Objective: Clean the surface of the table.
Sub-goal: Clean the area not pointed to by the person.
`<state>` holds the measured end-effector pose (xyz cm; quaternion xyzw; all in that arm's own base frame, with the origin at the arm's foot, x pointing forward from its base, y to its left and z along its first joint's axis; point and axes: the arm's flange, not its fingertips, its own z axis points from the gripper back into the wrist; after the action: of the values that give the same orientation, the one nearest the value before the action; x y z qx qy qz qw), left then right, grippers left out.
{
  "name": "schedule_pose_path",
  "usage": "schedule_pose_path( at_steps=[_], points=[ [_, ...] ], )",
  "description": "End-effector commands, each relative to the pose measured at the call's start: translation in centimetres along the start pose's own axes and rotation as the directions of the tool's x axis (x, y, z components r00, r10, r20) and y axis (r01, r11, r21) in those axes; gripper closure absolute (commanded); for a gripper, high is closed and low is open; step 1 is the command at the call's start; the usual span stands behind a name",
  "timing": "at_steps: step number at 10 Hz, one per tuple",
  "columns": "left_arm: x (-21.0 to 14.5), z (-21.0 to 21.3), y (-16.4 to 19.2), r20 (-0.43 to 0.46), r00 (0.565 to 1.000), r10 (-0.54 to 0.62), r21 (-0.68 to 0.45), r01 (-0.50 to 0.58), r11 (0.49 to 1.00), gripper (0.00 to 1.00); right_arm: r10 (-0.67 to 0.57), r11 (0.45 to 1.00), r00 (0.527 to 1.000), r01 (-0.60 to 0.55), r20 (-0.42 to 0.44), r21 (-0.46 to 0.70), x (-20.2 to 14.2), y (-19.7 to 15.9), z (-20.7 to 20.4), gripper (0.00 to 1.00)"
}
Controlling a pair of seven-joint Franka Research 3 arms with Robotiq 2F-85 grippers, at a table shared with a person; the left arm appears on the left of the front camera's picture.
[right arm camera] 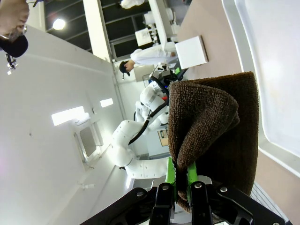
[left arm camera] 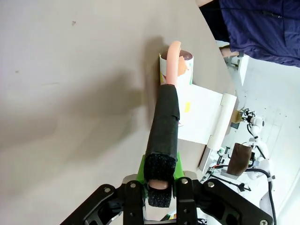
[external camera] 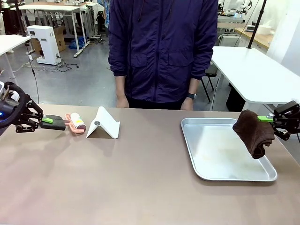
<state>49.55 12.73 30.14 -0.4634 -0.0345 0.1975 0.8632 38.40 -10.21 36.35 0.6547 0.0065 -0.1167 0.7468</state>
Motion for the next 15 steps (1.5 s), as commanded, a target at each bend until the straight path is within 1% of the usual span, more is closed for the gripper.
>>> schedule_pose_path(
  at_steps=[1,3,5,7,8,9,10,11,12,13,14,15],
  points=[
    [-0.6,-1.6,2.4,-0.053,0.998,0.024,0.067,-0.021,0.998,0.78,0.01,1.0,1.0,-0.01,-0.005,0.012,0.1,0.6,0.0,0.89],
    [-0.9,1.8,1.6,-0.045,0.999,-0.025,-0.043,0.023,0.999,0.78,0.01,1.0,1.0,-0.01,-0.005,0.012,0.1,0.6,0.0,0.89],
    [-2.2,6.5,1.1,-0.074,0.986,-0.147,-0.217,0.128,0.968,0.78,0.01,1.0,1.0,-0.01,-0.005,0.012,0.1,0.6,0.0,0.89],
    [-3.9,10.3,1.5,-0.07,0.98,-0.187,-0.305,0.158,0.939,0.78,0.01,1.0,1.0,-0.01,-0.005,0.012,0.1,0.6,0.0,0.89],
    [-5.0,12.0,2.3,-0.083,0.98,-0.181,-0.328,0.145,0.933,0.78,0.01,1.0,1.0,-0.01,-0.005,0.012,0.1,0.6,0.0,0.89],
    [-6.7,13.7,3.6,-0.15,0.977,-0.152,-0.342,0.093,0.935,0.78,0.01,1.0,1.0,-0.01,-0.005,0.012,0.1,0.6,0.0,0.89],
    [-8.3,15.1,4.9,-0.222,0.962,-0.161,-0.363,0.072,0.929,0.78,0.01,1.0,1.0,-0.01,-0.005,0.012,0.1,0.6,0.0,0.89],
    [-10.1,16.4,6.4,-0.271,0.946,-0.179,-0.377,0.066,0.924,0.78,0.01,1.0,1.0,-0.01,-0.005,0.012,0.1,0.6,0.0,0.89],
    [-11.7,17.4,7.9,-0.29,0.935,-0.205,-0.402,0.075,0.913,0.78,0.01,1.0,1.0,-0.01,-0.005,0.012,0.1,0.6,0.0,0.89],
    [-13.4,18.2,9.5,-0.337,0.908,-0.249,-0.419,0.092,0.903,0.78,0.01,1.0,1.0,-0.01,-0.005,0.012,0.1,0.6,0.0,0.89],
    [-14.2,18.7,10.6,-0.324,0.903,-0.282,-0.435,0.122,0.892,0.78,0.01,1.0,1.0,-0.01,-0.005,0.012,0.1,0.6,0.0,0.89],
    [-14.7,19.0,11.1,-0.33,0.888,-0.32,-0.45,0.15,0.88,0.78,0.01,1.0,1.0,-0.01,-0.005,0.012,0.1,0.6,0.0,0.89]
  ],
)
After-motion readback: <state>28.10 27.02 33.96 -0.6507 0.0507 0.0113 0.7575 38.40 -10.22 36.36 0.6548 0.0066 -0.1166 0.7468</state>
